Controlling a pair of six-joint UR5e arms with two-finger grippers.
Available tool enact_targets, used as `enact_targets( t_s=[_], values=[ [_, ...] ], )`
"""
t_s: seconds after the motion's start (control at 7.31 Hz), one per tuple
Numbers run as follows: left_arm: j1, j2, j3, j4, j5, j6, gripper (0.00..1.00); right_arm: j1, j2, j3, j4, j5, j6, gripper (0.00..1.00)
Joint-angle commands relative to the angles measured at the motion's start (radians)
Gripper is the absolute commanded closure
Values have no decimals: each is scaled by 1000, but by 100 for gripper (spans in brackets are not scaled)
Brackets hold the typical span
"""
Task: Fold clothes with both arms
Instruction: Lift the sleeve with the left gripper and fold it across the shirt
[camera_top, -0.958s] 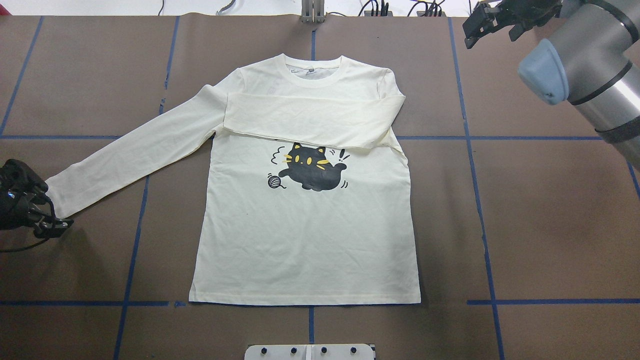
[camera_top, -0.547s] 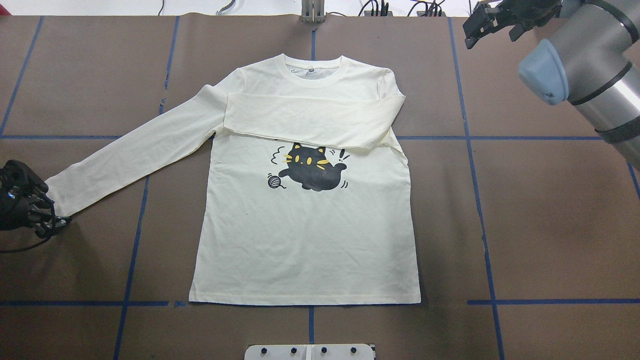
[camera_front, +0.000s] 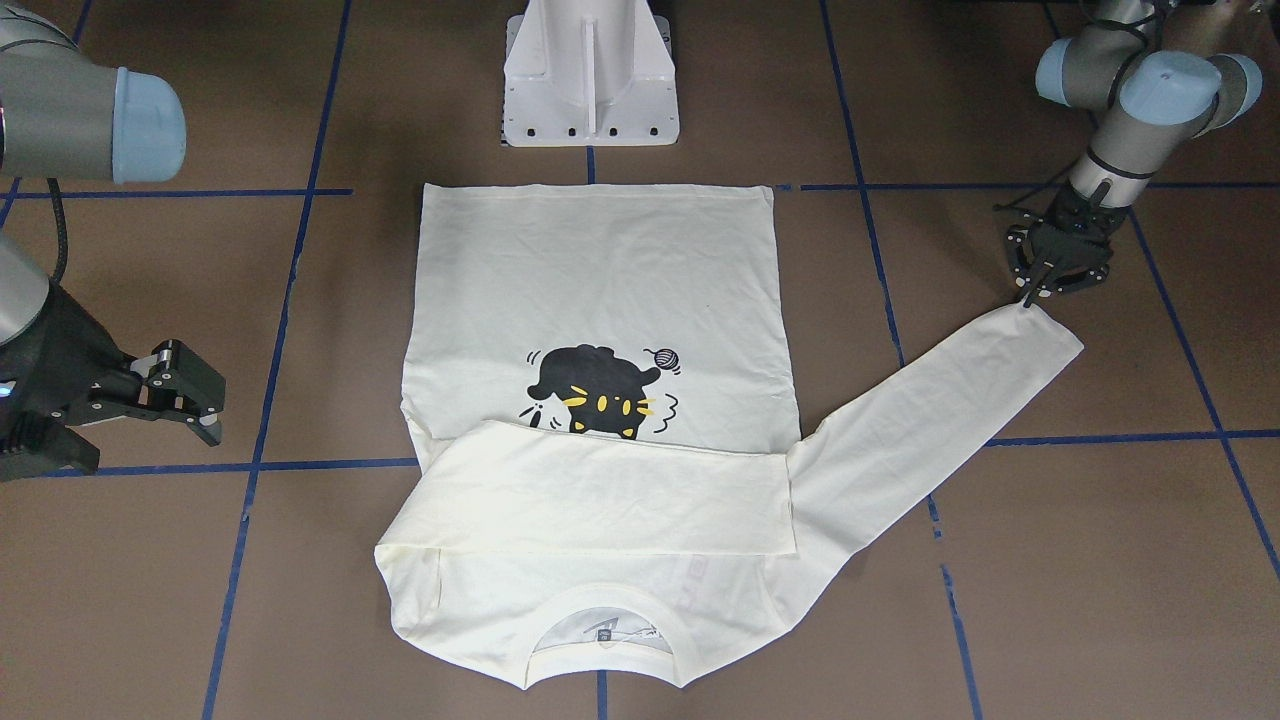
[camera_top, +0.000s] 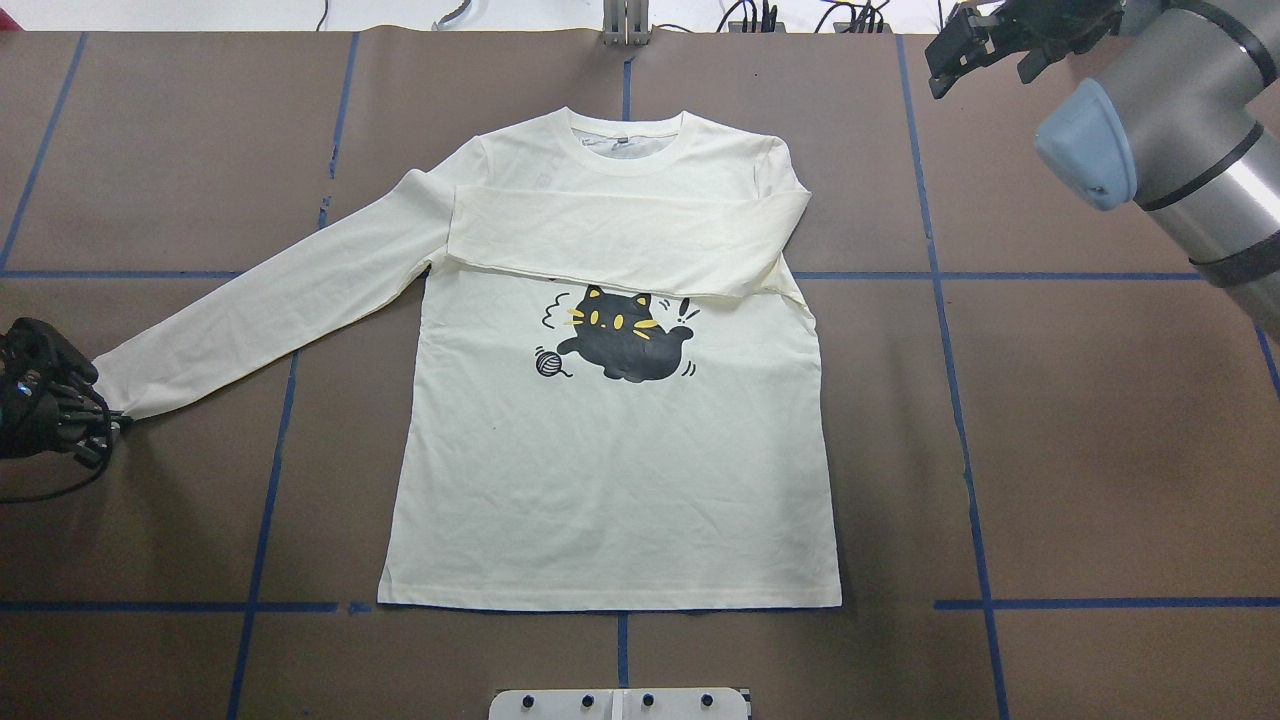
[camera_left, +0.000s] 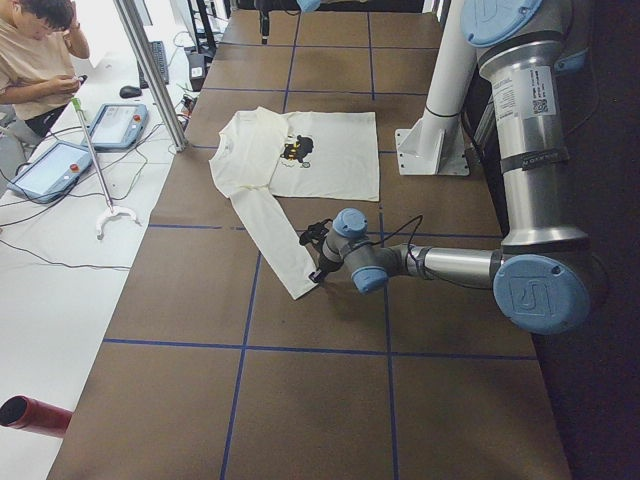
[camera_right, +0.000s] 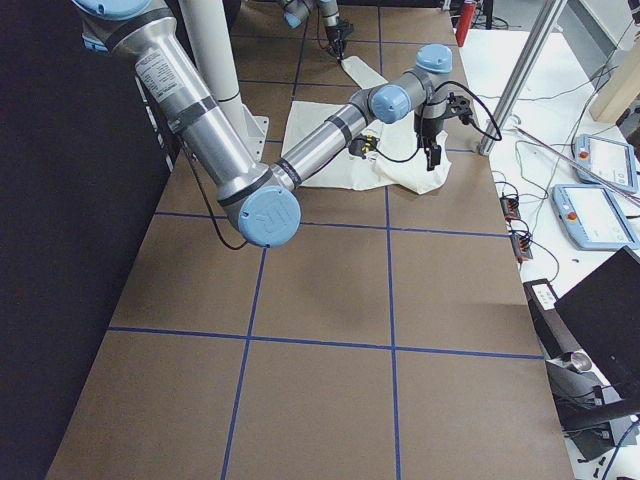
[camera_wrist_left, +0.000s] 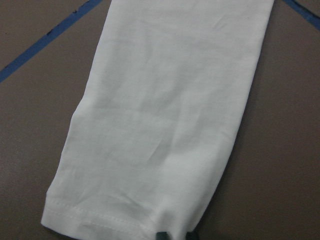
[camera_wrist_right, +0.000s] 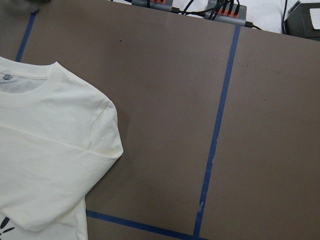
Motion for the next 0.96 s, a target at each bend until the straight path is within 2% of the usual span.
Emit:
enact_targets(
  t_s=[0.0,0.14,0.27,0.41,0.82],
  values=[
    [-6,-15,-17,0,-9,5,100,-1,-1,0,0,-2,-1,0],
    [-27,-39,-40,3,0,5,100,1,-5,-2,0,0,-4,0],
    [-113,-99,-34,12,-1,5,100,1,-12,0,0,0,-6,0],
    [-183,-191,-34,85,-3,10,100,1,-15,0,2,0,-6,0],
    [-250,-563,-42,508,0,-11,100,1,-28,0,5,-5,-3,0]
  ],
)
